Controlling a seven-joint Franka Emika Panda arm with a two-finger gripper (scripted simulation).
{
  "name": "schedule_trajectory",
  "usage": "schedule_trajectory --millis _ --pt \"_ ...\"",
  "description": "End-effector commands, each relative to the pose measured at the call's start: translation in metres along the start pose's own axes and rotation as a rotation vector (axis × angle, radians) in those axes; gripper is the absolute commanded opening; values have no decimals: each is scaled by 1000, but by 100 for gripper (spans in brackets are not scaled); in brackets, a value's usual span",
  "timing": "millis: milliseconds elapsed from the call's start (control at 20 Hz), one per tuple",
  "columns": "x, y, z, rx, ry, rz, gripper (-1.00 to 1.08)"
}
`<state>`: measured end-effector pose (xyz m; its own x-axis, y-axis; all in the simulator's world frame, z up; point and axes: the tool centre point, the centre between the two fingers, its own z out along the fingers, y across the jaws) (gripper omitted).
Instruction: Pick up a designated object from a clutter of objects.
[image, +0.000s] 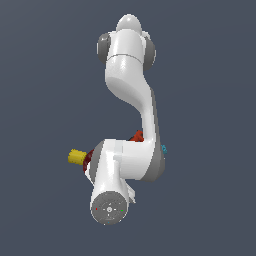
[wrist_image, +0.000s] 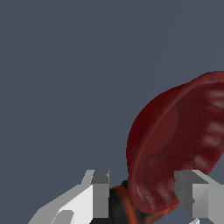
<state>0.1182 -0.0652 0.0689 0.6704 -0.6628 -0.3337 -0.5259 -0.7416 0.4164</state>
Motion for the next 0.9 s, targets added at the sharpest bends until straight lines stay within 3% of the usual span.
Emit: schedule_trajectory --millis 0,850 --pt "2 -1 5 -9 -5 13 28" --pt "2 -1 26 -13 -8 17 28"
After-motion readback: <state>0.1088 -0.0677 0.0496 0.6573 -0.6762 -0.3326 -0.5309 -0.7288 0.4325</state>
